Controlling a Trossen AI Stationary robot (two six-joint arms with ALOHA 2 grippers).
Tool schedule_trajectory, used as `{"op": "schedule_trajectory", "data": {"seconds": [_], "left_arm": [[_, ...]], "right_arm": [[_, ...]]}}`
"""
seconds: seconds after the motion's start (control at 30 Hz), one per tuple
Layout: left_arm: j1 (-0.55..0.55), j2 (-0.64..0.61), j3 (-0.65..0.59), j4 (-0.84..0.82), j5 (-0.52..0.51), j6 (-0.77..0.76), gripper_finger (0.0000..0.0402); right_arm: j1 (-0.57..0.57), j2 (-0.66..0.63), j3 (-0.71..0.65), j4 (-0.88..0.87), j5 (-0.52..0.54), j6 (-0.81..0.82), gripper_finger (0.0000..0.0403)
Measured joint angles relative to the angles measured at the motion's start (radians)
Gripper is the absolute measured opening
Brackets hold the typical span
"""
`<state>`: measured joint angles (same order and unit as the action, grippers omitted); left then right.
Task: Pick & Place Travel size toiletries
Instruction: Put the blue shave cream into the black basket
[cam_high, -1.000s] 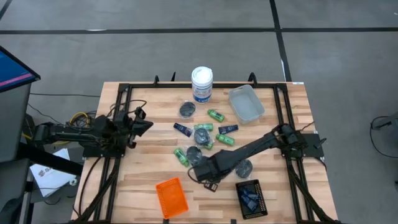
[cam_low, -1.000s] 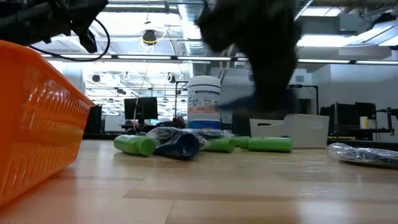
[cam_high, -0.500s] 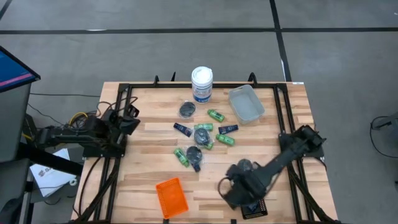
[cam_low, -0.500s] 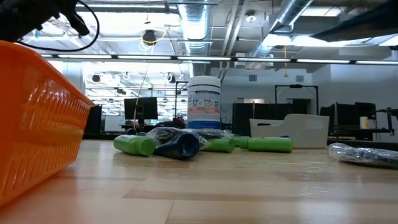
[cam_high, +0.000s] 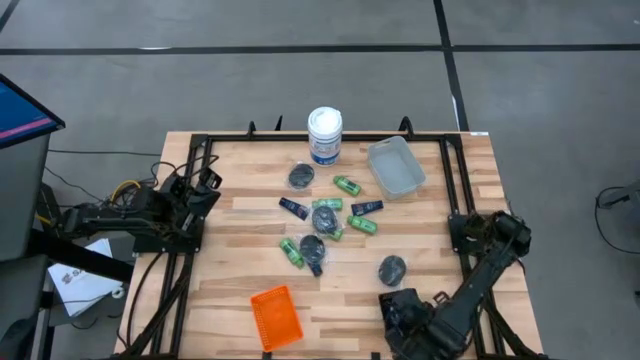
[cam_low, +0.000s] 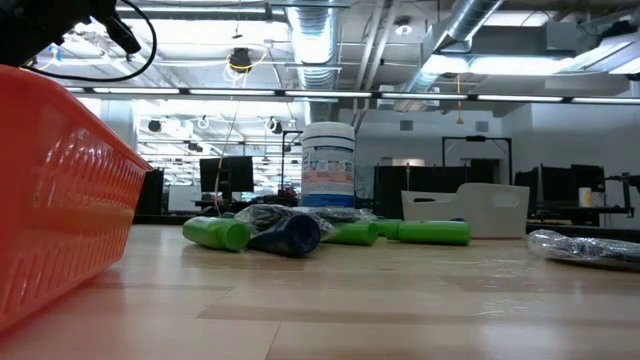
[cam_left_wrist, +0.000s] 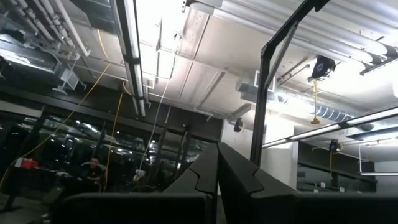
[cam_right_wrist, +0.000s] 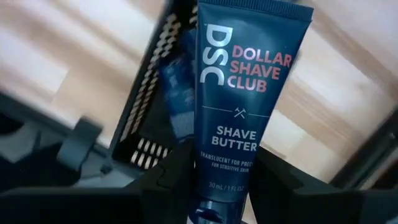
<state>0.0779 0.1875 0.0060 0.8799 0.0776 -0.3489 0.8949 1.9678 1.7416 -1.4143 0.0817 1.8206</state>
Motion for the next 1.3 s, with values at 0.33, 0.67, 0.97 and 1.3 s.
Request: {"op": "schedule_trajectory", "data": {"seconds": [0.33, 0.67, 0.97, 1.3], "left_arm": [[0.000, 0.000, 0.000, 0.000, 0.000, 0.000, 0.0001], [0.000, 0.002, 0.000, 0.001, -0.001, 0.001, 0.0001], [0.000, 0.003, 0.000, 0.001, -0.001, 0.000, 0.0001], [0.000, 0.003, 0.000, 0.001, -0.002, 0.008, 0.0001]], "right_arm": [[0.026, 0.001, 0.000, 0.079, 0.037, -0.399, 0.0118], [-0.001, 0.053, -0.007, 0.114, -0.069, -0.631, 0.0118], [0.028, 0.092, -0.008, 0.097, -0.096, -0.791, 0.0118], [0.039, 0.149, -0.008, 0.084, -0.145, -0.896, 0.0119]]}}
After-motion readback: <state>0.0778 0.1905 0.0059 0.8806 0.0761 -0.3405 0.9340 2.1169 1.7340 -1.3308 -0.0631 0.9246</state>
